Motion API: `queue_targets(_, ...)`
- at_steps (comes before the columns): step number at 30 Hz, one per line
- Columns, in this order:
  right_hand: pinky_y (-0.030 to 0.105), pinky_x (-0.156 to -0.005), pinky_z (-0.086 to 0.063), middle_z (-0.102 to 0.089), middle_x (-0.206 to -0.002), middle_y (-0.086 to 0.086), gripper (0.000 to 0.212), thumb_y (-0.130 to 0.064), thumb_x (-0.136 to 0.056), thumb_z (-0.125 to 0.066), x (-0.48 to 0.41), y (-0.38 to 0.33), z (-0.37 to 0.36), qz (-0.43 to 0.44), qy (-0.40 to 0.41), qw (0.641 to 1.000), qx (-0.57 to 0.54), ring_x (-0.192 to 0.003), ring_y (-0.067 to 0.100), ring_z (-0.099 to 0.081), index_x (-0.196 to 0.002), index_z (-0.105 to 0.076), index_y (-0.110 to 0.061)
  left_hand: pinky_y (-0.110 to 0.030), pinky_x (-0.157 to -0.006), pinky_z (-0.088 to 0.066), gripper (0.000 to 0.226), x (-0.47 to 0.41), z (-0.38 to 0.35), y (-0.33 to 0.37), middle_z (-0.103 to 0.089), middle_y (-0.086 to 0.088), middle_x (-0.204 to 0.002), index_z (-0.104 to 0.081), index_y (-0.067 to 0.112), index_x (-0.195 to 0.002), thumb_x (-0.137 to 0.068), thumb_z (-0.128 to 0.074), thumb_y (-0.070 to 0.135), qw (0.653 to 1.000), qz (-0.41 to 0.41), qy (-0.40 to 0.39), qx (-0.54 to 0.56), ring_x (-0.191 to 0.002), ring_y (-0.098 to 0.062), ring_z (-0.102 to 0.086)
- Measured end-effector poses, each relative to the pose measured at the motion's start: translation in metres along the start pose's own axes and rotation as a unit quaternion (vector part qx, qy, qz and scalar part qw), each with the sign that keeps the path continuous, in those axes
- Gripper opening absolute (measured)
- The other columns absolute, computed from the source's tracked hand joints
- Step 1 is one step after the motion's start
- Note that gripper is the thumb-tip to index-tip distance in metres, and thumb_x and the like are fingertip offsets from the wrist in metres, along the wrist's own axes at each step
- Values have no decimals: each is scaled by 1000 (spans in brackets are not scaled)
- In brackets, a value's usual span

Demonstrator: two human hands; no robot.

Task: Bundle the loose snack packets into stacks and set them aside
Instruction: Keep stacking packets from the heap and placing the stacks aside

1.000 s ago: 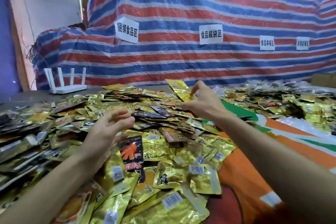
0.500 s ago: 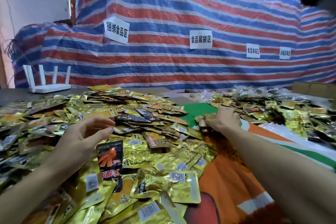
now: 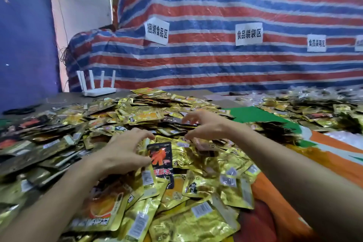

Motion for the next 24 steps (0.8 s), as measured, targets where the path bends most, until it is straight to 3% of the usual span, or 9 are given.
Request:
queue_targets(2,38,-106,-38,-40,-156,-1,77,-45,-78,-82,-2,-27,-13,30,-104,994,3,-138,21,-42,-146,-46,-33,-51,-116,-31,72,1,1,-2,-43,11,-141,-40,39,-141,-73,-60,54,1000,2,5,0,-127,-9,-38)
queue_targets(4,40,-110,-35,-28,-163,-6,99,-50,-69,-87,-1,-39,-20,4,-165,986,38,-146,22,-33,-153,-35,-37,-51,-114,-31,61,0,7,-6,-46,10,-135,-46,39,-135,-78,-61,56,998,3,49,-43,-125,-11,-38)
queue_targets(7,47,-110,-41,-35,-160,-4,113,-56,-61,-89,6,-39,-27,-78,-171,969,162,-139,27,-42,-155,-29,-38,-42,-93,-47,41,4,18,-6,-56,13,-105,-54,36,-102,-80,-58,71,989,44,108,-89,-101,-11,-52)
queue_targets(10,45,-101,-49,-50,-148,-3,103,-50,-64,-90,11,-37,-31,-77,-128,972,180,-125,25,-54,-152,-37,-33,-36,-75,-51,69,13,16,1,-60,10,-88,-52,30,-90,-69,-40,94,987,119,58,-92,-82,-11,-58)
queue_targets(14,38,-77,-58,-64,-101,-5,61,-36,-73,-81,13,-45,-41,-25,-79,979,188,-87,17,-63,-127,-55,-25,-43,-80,-43,108,16,5,15,-61,0,-120,-51,24,-124,-58,-23,105,971,151,17,-187,-105,-25,-60)
queue_targets(17,29,-58,-47,-56,-85,-9,38,-37,-78,-75,17,-53,-54,43,-15,968,248,-73,14,-54,-112,-60,-29,-41,-77,-37,93,17,1,24,-55,3,-104,-48,28,-115,-63,-29,102,968,126,-5,-216,-94,-22,-55)
queue_targets(19,33,-68,-52,-61,-105,-5,46,-35,-81,-75,22,-53,-51,48,-33,971,231,-87,15,-56,-125,-60,-31,-40,-79,-45,83,19,3,27,-50,5,-96,-48,25,-111,-70,-38,96,973,113,-30,-201,-88,-19,-52)
queue_targets(22,42,-101,-49,-47,-142,4,78,-41,-79,-77,43,-53,-31,29,-66,981,180,-124,23,-49,-148,-44,-28,-39,-90,-52,92,26,16,31,-60,3,-119,-49,21,-134,-74,-44,91,980,109,-48,-158,-103,-18,-59)
queue_targets(24,37,-98,-47,-45,-144,2,89,-56,-70,-82,65,-54,-14,11,-85,986,145,-121,20,-49,-146,-43,-31,-38,-96,-50,107,37,24,33,-52,-3,-141,-38,16,-147,-72,-47,91,974,121,-73,-176,-118,-22,-56)
Point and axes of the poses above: each hand's wrist, its own x-axis away from the middle knuckle, its own z-axis out of the back of the hand, y = z × x, the point moved 2 cm from there along -x, towards the middle knuckle
